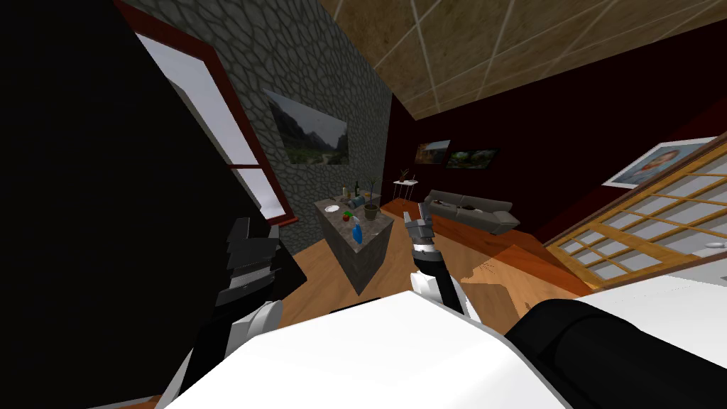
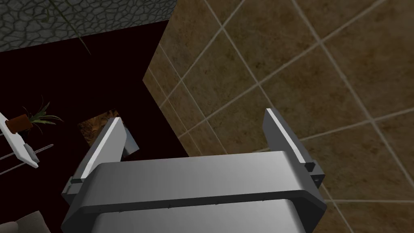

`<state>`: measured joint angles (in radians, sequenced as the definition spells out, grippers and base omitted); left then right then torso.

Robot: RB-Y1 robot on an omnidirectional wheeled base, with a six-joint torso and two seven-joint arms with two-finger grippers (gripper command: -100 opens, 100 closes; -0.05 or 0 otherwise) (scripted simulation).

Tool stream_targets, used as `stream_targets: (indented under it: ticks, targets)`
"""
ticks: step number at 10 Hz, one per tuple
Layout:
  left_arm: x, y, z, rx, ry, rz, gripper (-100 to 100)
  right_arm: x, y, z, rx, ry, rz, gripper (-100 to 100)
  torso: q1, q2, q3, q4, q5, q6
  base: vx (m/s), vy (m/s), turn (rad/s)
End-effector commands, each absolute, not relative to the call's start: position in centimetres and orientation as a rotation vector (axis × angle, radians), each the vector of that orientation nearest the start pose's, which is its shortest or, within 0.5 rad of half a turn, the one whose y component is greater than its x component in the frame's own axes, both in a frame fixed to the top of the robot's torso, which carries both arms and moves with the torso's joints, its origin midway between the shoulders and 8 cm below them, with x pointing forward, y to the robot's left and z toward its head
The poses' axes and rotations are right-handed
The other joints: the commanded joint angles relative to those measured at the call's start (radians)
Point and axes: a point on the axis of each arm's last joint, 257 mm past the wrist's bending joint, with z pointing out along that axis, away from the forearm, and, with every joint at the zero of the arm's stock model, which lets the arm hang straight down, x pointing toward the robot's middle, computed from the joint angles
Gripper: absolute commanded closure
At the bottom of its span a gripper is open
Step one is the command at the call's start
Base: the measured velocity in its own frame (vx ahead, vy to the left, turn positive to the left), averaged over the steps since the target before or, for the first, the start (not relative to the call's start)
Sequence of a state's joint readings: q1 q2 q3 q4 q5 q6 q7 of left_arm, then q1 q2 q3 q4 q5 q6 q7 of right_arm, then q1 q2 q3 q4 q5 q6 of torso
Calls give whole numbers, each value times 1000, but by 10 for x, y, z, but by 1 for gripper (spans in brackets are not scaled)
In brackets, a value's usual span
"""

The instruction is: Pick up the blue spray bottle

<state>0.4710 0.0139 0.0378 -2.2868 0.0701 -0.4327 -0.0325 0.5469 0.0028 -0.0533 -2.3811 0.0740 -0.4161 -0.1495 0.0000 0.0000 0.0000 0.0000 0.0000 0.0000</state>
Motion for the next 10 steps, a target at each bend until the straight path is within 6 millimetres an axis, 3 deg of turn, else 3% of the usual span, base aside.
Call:
stream_targets:
  ticks: [1,5,10]
  targets:
    - [352,297,25,-702,610,-1283,0,335,-289,35,667,667,1304,-100,0,0,0,0,0,0,3,11,36]
    - [352,297,25,-702,609,-1283,0,343,-282,14,615,808,1242,-100,2,-1,0,0,0,0,8,33,59]
    - [352,297,25,-702,609,-1283,0,353,-282,-28,544,1016,1113,-100,4,-1,-1,0,1,0,15,60,88]
